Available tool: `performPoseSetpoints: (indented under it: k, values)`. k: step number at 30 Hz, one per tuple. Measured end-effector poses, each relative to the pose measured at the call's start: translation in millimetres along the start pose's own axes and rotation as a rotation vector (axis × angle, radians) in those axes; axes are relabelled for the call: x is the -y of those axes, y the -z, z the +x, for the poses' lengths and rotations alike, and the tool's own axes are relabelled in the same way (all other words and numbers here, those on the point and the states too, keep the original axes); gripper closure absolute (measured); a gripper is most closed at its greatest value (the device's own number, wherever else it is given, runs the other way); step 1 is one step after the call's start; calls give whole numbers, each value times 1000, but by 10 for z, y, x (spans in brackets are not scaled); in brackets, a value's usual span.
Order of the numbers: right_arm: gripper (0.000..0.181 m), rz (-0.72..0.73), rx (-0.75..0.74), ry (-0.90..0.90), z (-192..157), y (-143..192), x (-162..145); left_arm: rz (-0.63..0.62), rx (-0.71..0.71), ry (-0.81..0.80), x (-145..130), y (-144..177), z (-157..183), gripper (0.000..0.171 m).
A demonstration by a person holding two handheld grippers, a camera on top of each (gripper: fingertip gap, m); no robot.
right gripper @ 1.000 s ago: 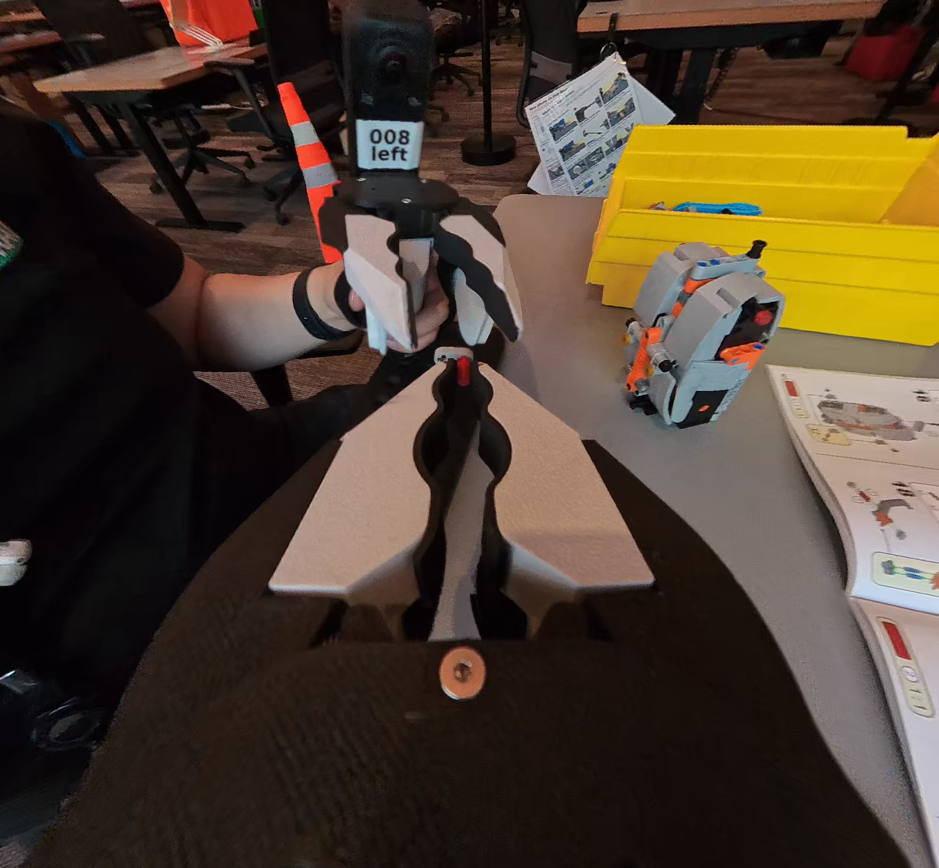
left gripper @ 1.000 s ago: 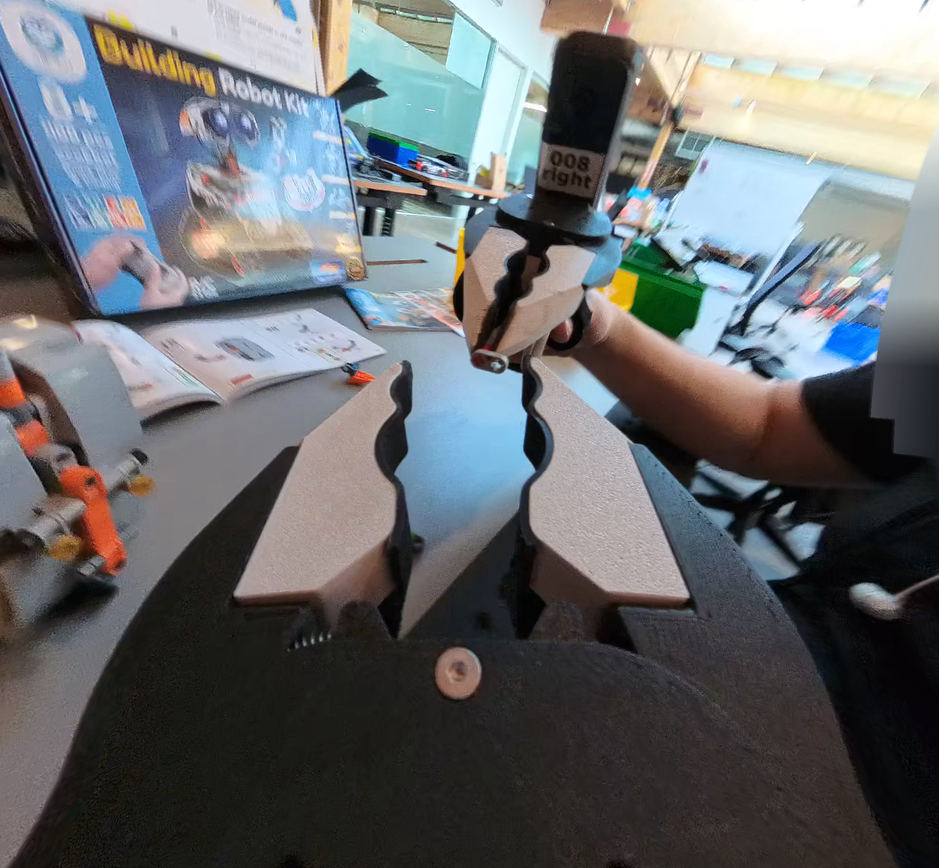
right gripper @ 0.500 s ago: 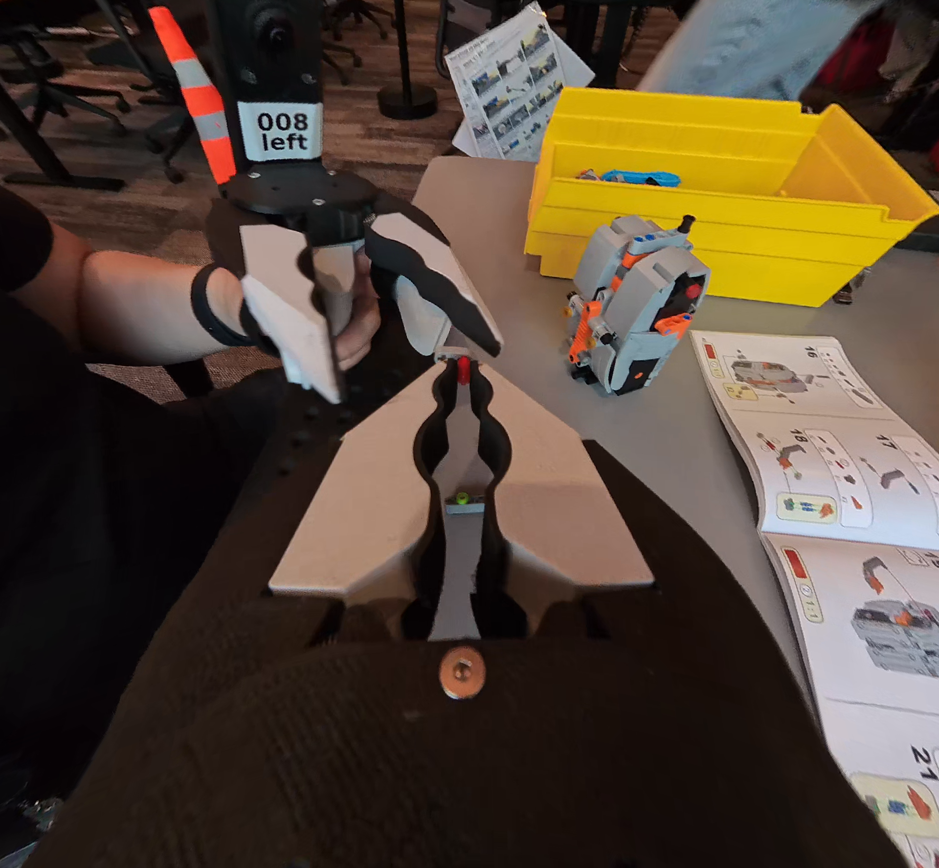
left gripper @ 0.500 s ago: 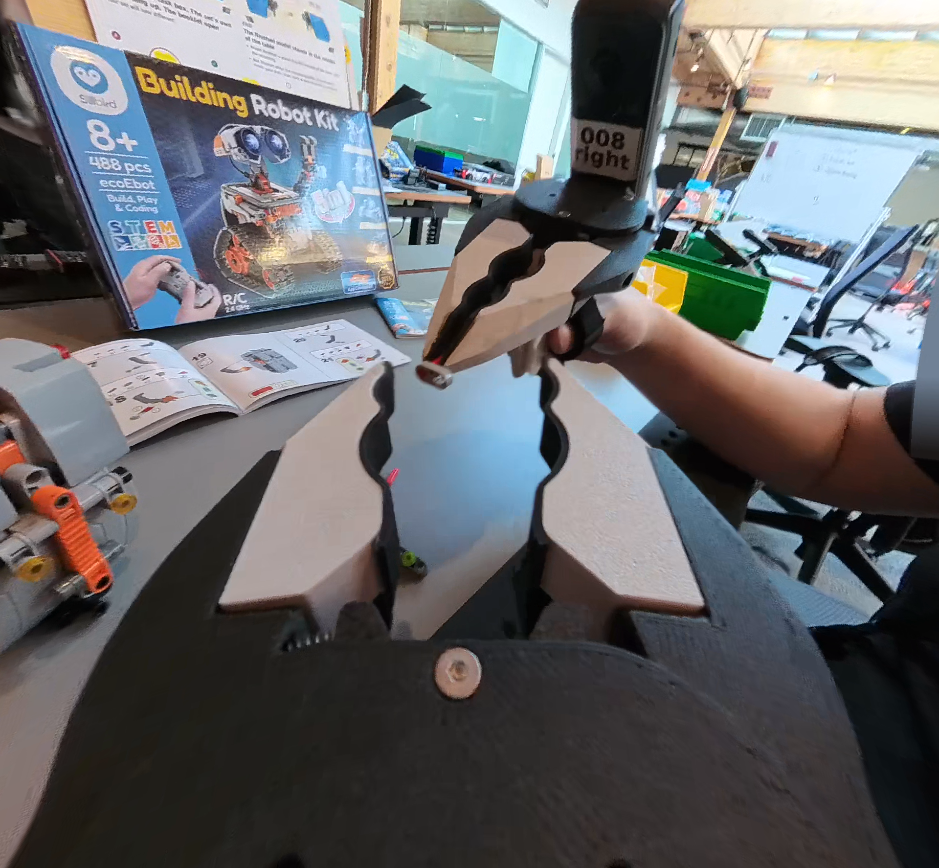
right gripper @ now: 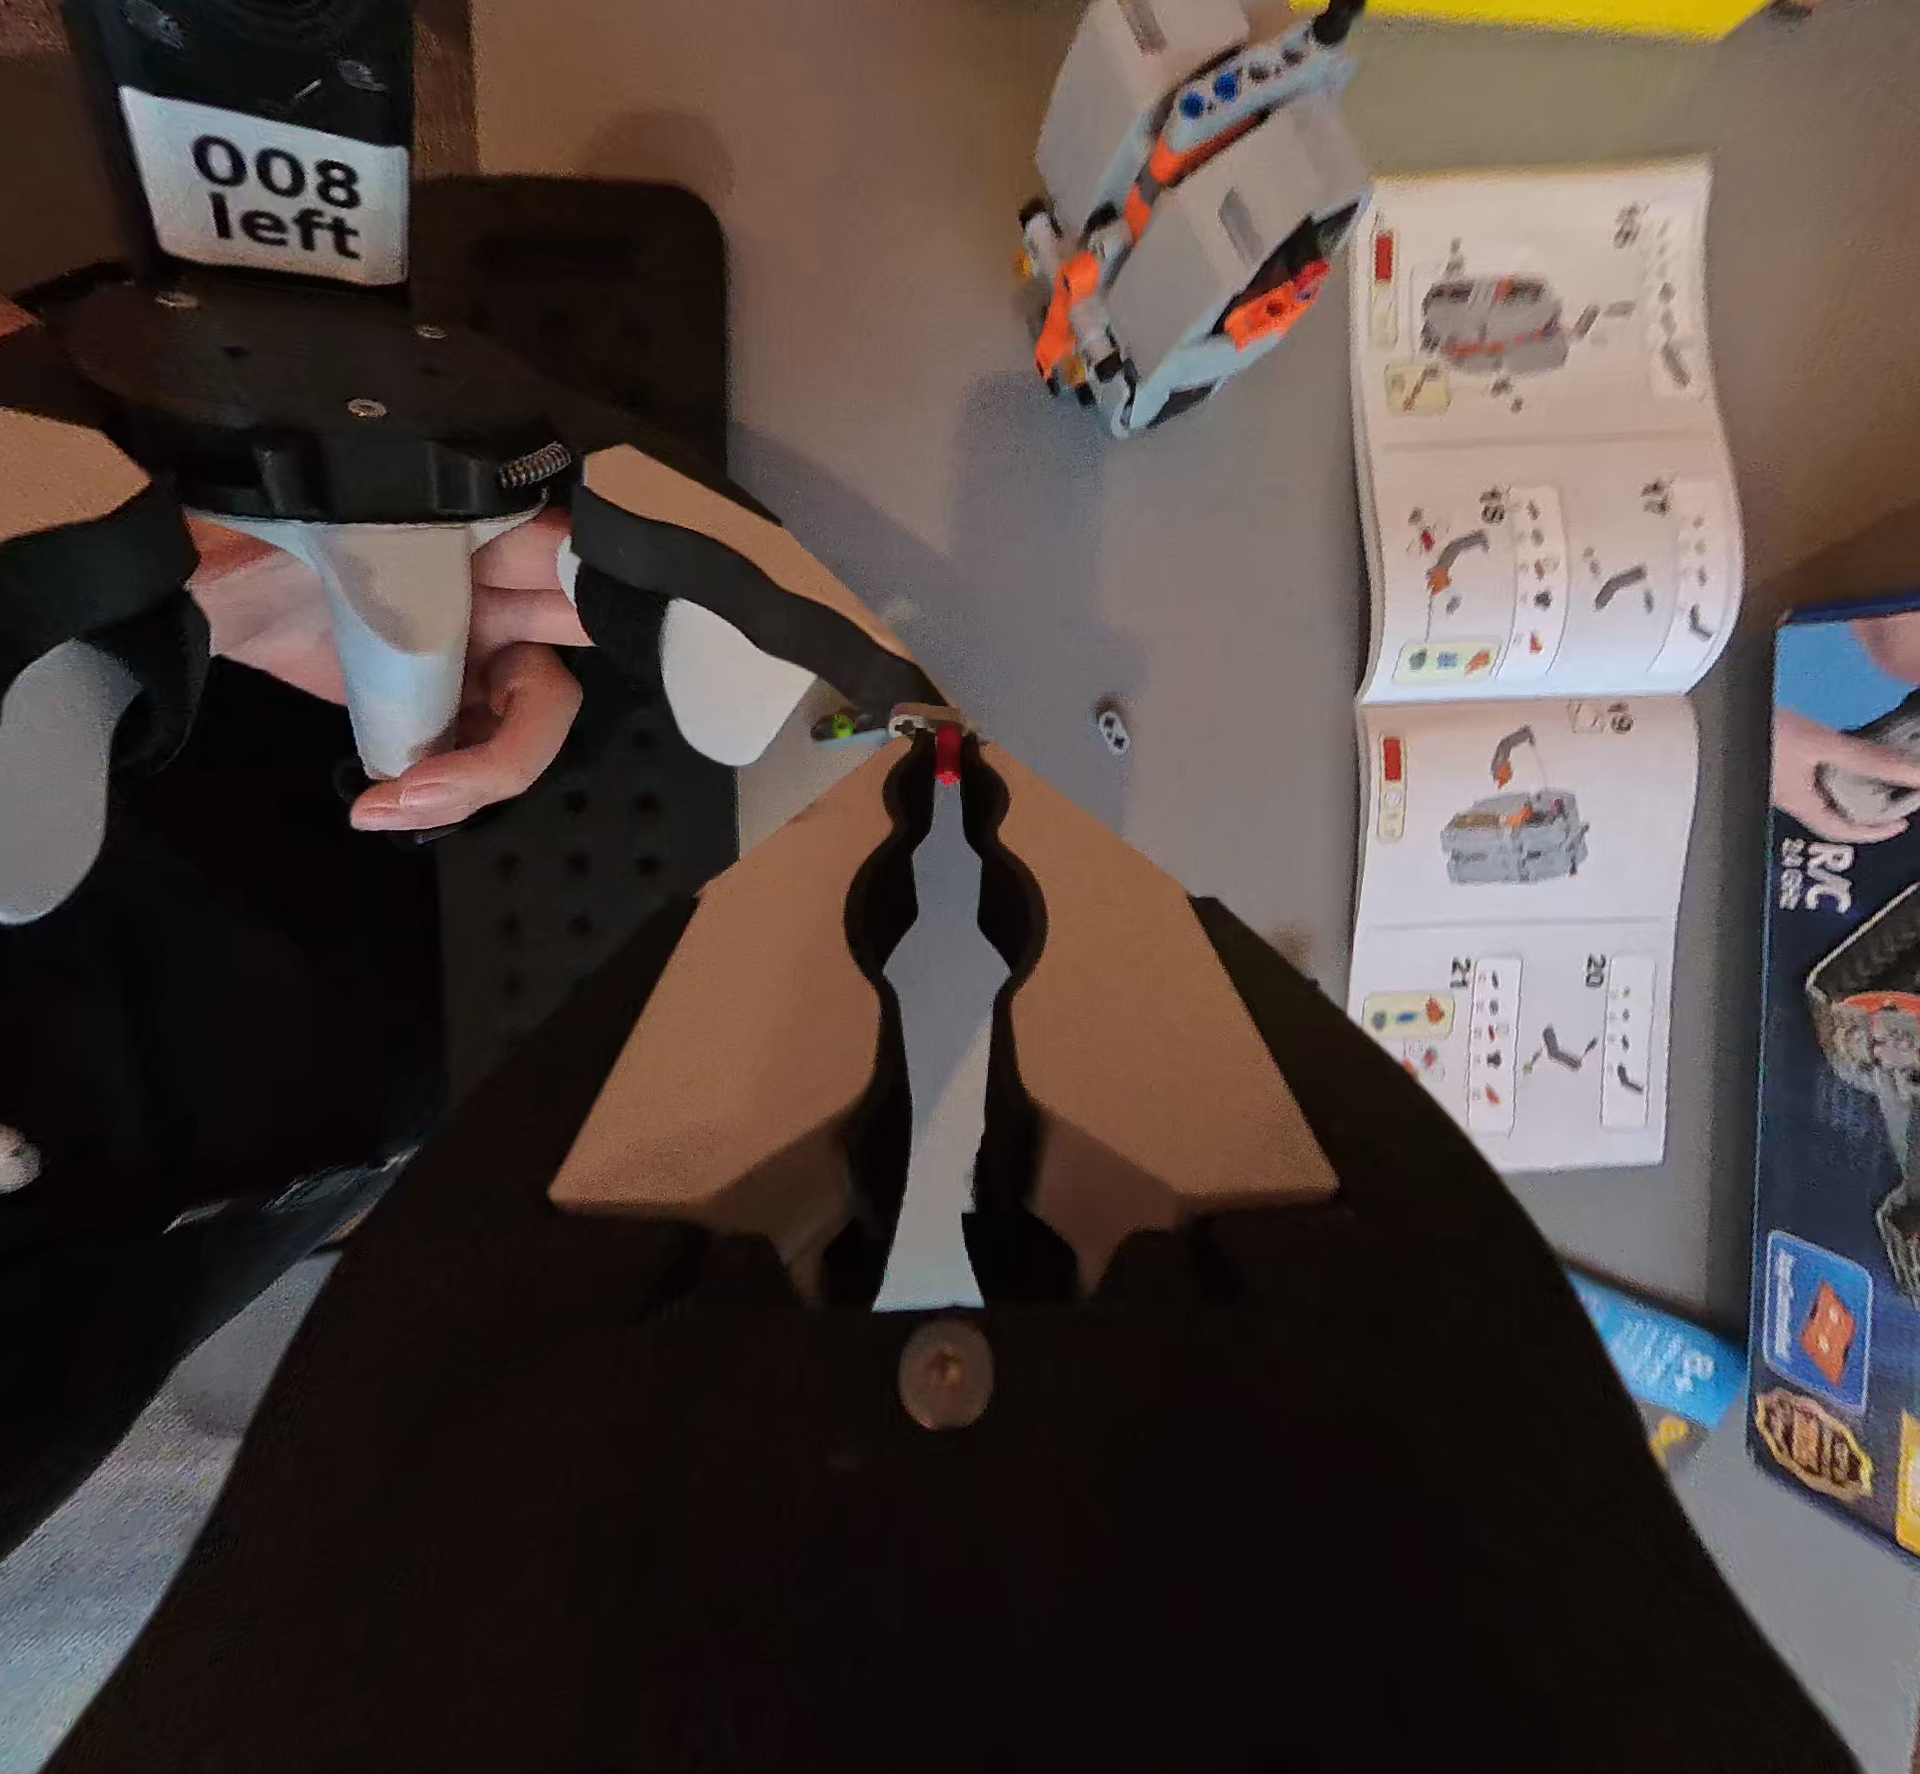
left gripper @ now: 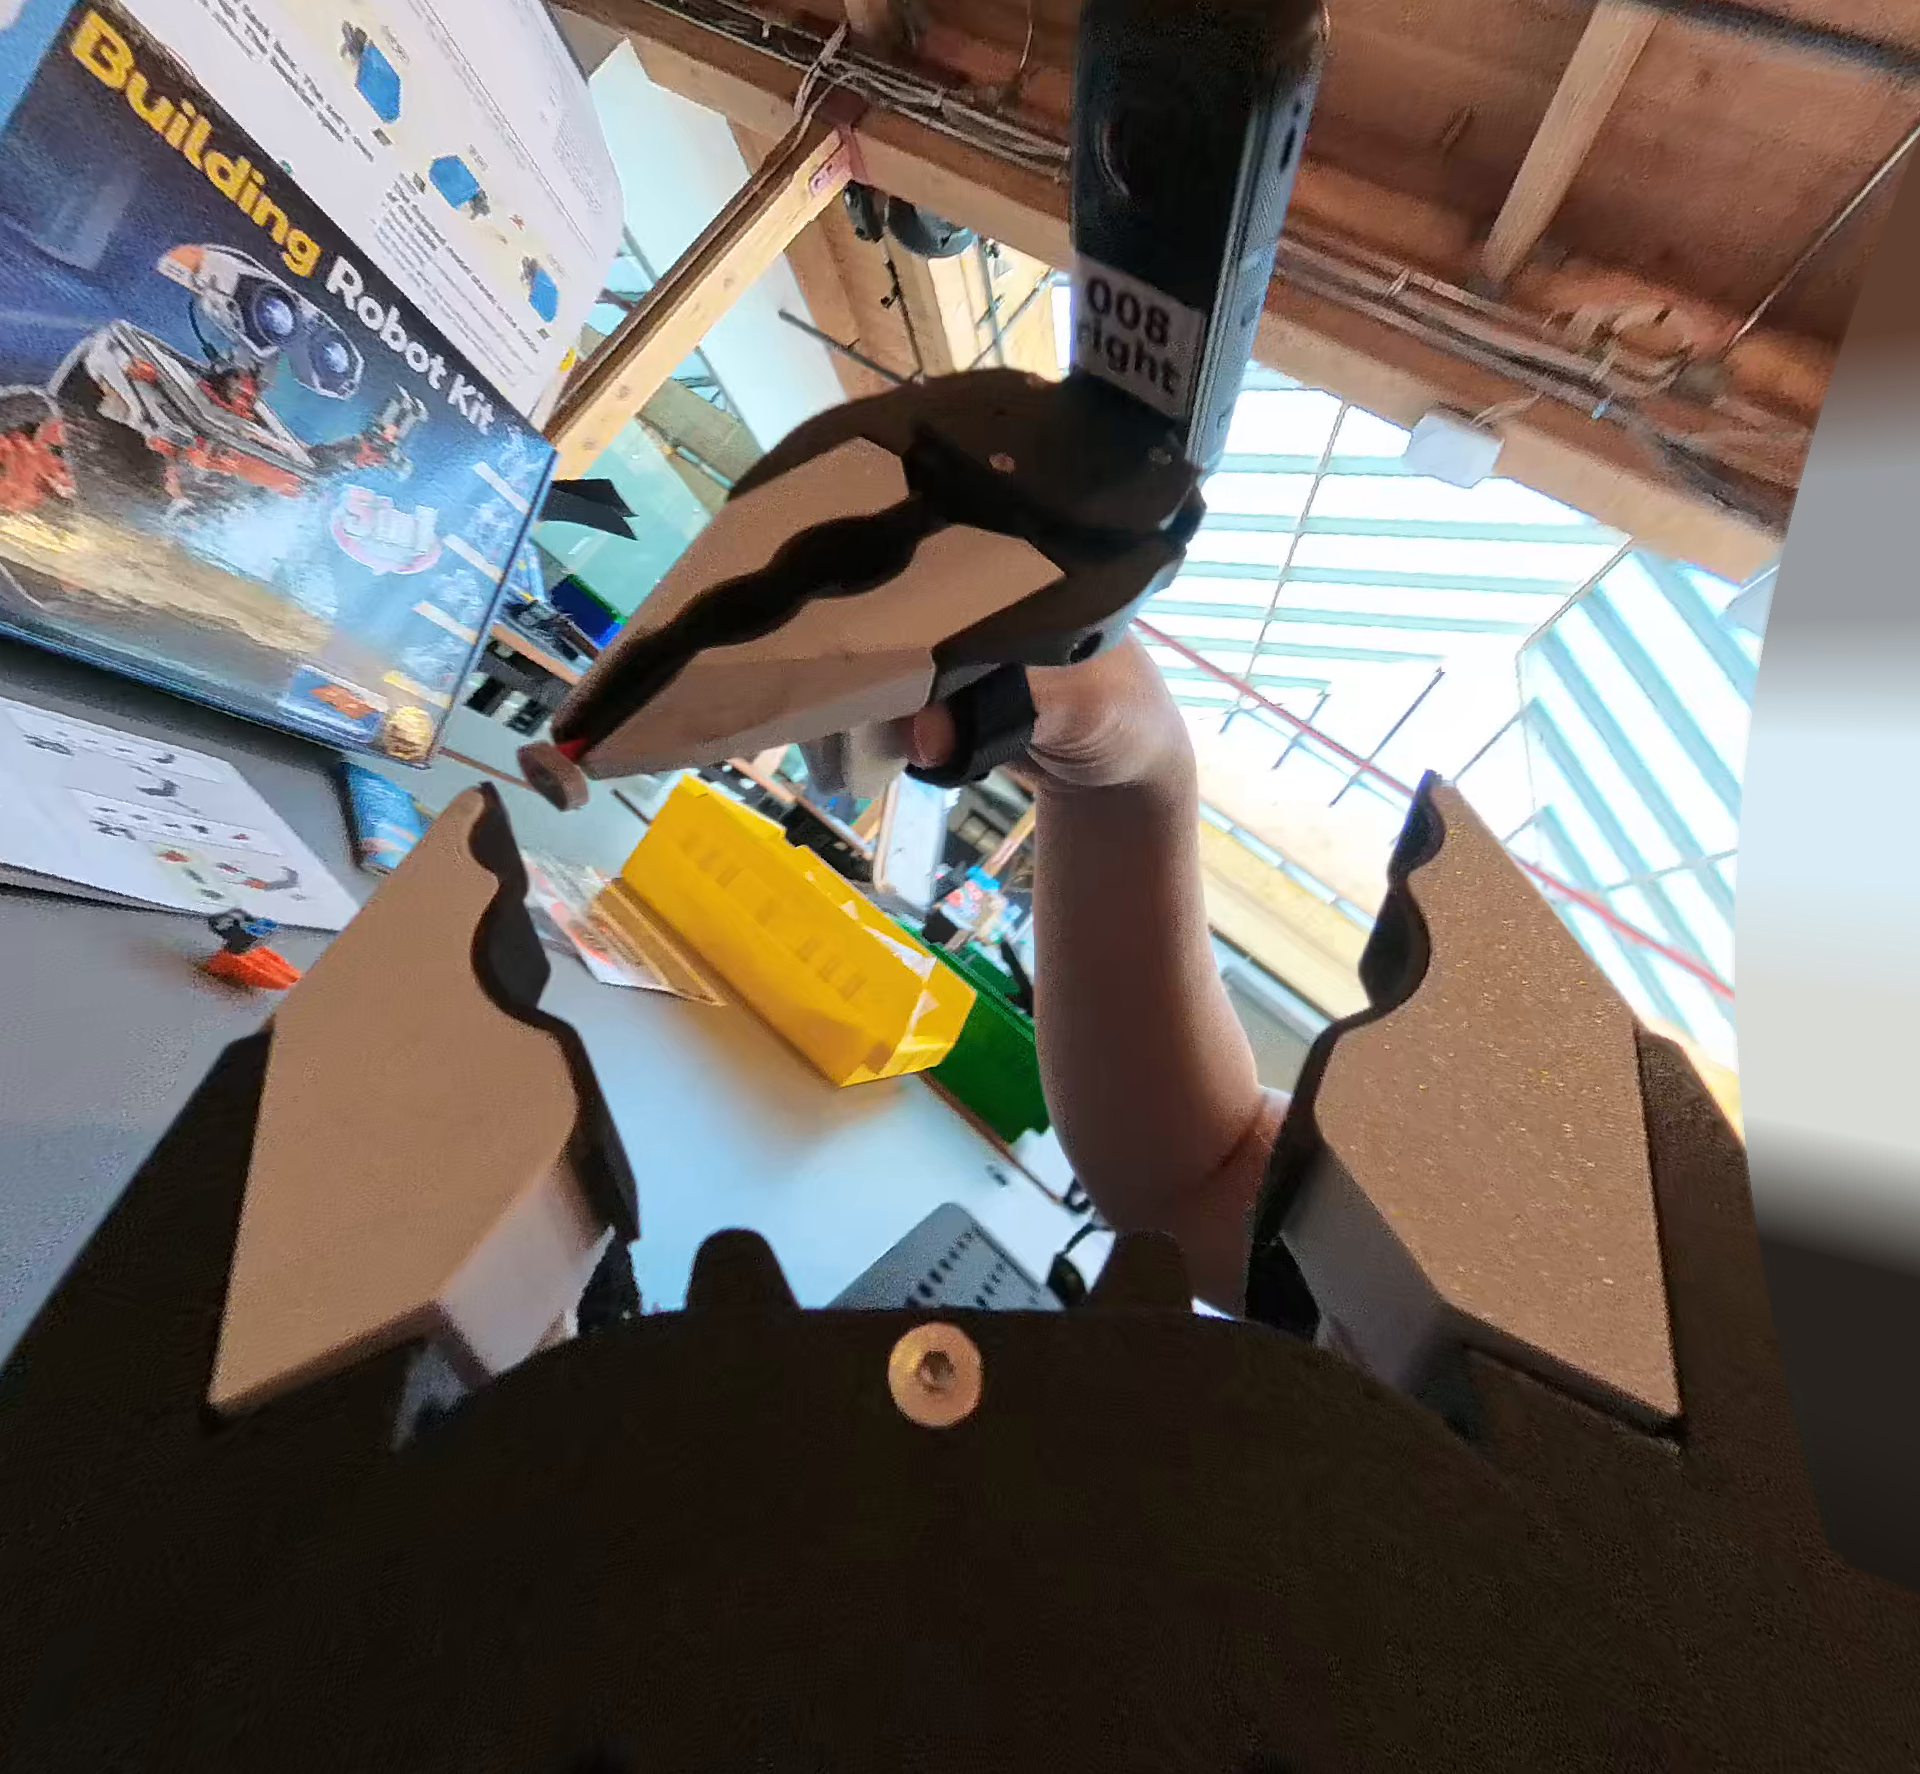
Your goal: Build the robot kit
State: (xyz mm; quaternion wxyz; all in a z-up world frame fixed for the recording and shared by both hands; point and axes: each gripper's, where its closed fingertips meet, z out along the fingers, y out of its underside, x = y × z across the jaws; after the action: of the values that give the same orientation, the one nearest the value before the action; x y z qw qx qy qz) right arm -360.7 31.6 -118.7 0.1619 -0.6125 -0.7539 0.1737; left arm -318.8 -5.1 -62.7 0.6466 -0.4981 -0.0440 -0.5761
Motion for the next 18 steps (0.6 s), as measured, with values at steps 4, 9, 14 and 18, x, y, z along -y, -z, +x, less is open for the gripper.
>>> performPoseSetpoints:
  k: [4,9,14,18]
  values:
    - [177,-168,26,-69,37,-46,-27,114,-12,111,170,24,-39,13]
    - [177,-258,24,-131,65,-52,64,188,-6,174,326,23,-97,13]
    - [177,-337,-12,-148,137,-87,97,211,18,212,373,-31,-162,14]
    - [177,-385,-31,-146,170,-129,62,223,38,245,381,-41,-229,14]
